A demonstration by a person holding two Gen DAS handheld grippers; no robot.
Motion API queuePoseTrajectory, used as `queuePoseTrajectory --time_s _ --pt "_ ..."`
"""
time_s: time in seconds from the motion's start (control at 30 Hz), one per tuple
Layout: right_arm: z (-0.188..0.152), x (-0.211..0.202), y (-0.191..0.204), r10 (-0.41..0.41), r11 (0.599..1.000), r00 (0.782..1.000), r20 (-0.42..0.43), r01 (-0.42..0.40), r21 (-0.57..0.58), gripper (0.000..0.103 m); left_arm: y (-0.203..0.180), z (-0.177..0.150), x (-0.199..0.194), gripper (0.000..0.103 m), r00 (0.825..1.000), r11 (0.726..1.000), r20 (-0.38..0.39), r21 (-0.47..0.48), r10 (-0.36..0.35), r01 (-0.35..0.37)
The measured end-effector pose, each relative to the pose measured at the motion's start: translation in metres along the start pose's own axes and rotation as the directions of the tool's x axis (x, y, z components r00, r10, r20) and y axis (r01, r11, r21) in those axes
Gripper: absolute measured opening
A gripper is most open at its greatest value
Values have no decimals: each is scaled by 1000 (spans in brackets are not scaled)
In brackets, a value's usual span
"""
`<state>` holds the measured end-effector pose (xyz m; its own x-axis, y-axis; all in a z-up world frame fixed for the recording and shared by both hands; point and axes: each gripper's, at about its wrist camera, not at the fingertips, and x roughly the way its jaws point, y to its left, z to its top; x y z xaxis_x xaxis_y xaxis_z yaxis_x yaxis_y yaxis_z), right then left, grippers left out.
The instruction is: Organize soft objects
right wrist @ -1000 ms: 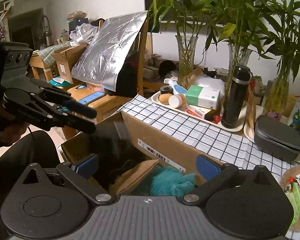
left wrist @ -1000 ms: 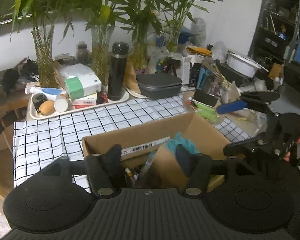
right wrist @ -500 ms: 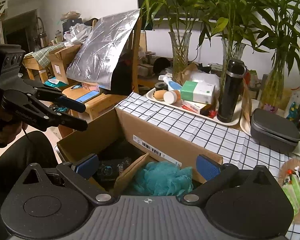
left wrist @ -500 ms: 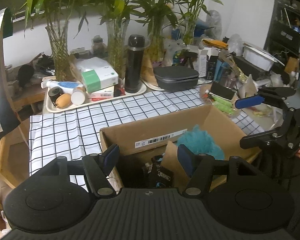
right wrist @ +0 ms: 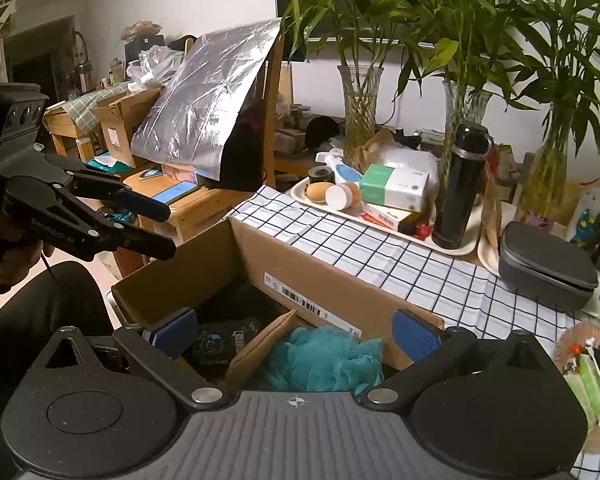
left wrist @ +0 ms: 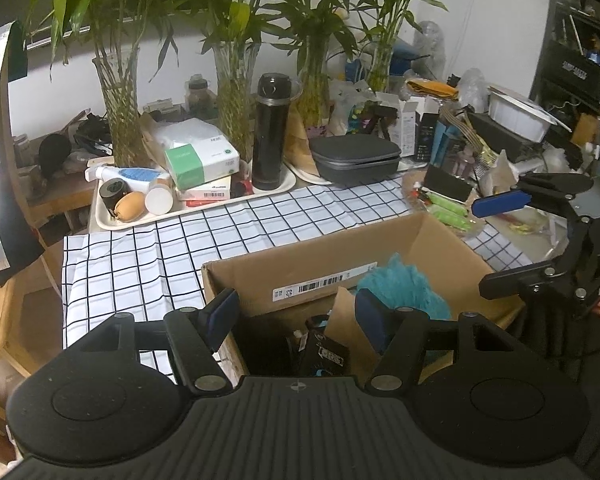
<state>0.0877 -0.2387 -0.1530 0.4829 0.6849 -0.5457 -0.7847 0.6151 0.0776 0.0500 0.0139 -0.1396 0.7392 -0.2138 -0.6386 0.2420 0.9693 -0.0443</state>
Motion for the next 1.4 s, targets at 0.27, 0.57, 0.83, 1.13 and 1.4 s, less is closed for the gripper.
queuePoseTrajectory --time_s 0.27,0.57,0.83,1.13,1.4 --pt "-1 -1 -3 -8 1000 1000 4 8 16 103 1 0 0 63 1000 1000 7 1 17 -17" --pt "-3 0 -8 -28 999 1000 -7 28 38 103 6 -2 2 63 1000 1000 5 -12 23 -23" --pt "-4 5 -23 -41 995 999 -10 42 88 103 22 1 12 63 999 999 16 -47 28 -27" --pt "-4 32 -63 -55 981 998 -30 60 185 103 53 7 51 63 1000 995 13 -100 -19 20" --pt "-6 70 -97 1 971 998 -69 16 237 103 79 7 90 63 990 982 22 -129 -137 139"
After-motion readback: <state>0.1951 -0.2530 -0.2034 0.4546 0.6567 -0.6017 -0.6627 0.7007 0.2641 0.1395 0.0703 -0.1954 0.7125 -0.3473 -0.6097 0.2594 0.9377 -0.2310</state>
